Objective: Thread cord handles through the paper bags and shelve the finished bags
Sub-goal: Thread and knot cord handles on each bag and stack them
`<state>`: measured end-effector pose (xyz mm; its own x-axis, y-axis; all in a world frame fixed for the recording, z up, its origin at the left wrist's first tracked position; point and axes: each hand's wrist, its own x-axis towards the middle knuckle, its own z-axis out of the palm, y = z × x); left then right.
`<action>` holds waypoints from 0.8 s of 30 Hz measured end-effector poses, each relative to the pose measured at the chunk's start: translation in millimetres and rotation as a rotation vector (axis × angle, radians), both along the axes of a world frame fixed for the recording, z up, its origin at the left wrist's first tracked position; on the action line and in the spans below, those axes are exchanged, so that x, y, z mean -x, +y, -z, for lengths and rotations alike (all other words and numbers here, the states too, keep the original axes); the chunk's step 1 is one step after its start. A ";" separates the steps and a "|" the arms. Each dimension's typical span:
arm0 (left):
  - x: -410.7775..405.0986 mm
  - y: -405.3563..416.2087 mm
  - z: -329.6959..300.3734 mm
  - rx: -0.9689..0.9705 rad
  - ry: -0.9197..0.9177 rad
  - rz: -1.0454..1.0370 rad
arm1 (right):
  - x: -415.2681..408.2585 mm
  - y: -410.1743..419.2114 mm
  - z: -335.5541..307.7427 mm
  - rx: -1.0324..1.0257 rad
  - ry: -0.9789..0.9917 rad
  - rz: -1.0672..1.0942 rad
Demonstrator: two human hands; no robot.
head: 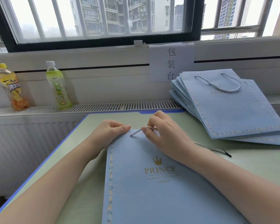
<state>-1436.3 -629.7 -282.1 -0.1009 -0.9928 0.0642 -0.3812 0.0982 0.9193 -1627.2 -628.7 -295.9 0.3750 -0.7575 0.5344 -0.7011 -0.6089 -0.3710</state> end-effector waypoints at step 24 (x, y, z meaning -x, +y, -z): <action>-17.4 -20.9 13.4 0.213 -0.618 -0.332 | 8.7 -14.4 0.5 -0.352 -0.072 0.229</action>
